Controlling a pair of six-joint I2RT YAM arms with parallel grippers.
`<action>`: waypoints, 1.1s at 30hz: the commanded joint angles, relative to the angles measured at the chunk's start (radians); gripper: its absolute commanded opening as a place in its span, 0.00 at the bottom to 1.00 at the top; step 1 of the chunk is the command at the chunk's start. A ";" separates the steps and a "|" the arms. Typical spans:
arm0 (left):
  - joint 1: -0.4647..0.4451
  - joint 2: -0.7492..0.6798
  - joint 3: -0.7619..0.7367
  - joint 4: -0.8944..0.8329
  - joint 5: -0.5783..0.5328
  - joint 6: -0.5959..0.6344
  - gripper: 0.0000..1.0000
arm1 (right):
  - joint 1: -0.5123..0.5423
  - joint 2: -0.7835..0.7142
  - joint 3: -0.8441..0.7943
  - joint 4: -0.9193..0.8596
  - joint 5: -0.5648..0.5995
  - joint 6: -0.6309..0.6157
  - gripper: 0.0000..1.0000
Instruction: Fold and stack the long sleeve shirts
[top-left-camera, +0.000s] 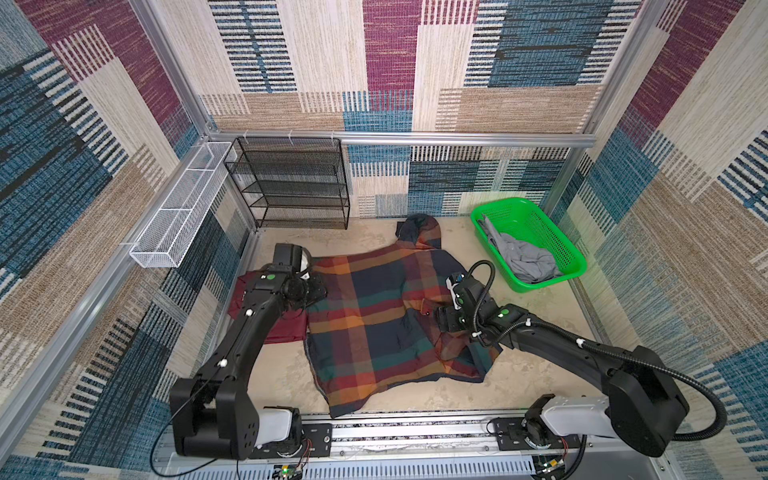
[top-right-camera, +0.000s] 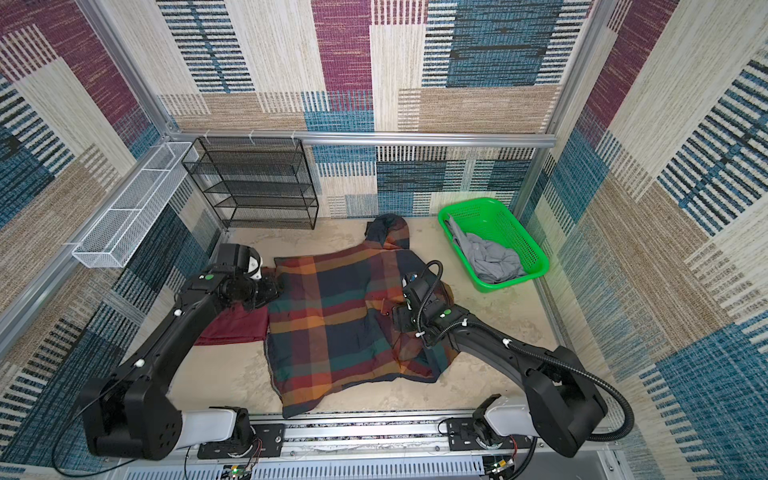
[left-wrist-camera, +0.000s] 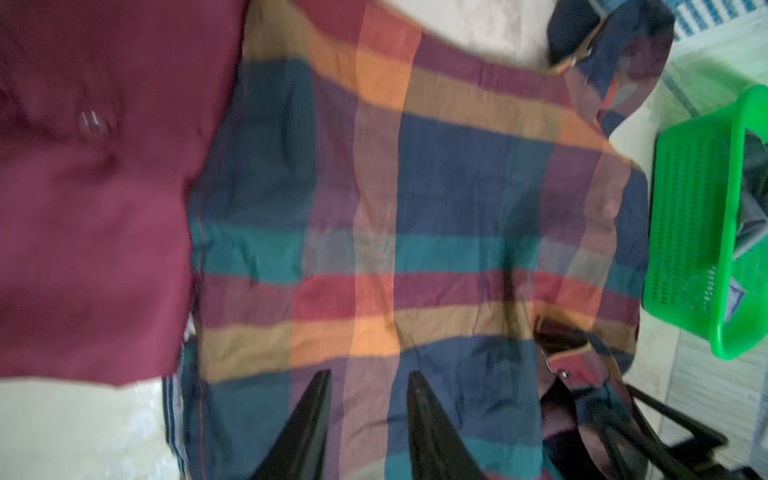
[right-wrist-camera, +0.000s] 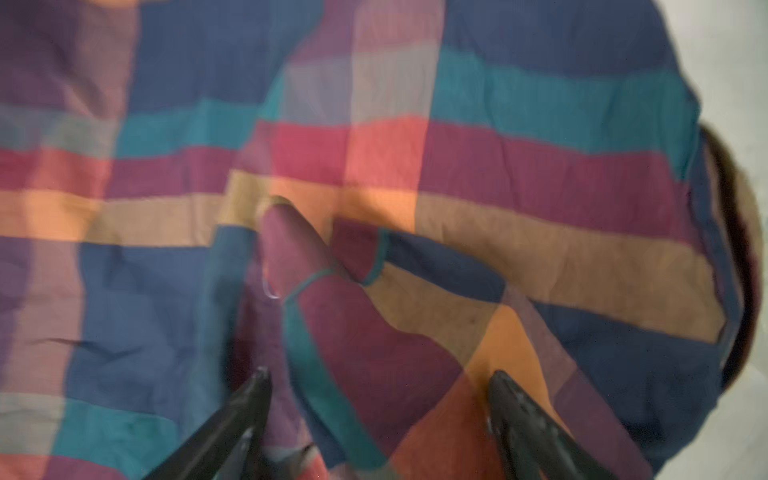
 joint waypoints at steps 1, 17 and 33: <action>-0.079 -0.104 -0.101 -0.059 -0.035 -0.137 0.35 | 0.009 0.012 0.004 0.004 0.028 -0.002 0.67; -0.468 -0.537 -0.519 -0.215 -0.144 -0.512 0.23 | 0.023 -0.540 0.059 -0.322 -0.087 0.189 0.00; -0.480 -0.454 -0.442 -0.251 -0.154 -0.432 0.24 | 0.082 -0.816 0.014 -0.494 -0.029 0.522 0.54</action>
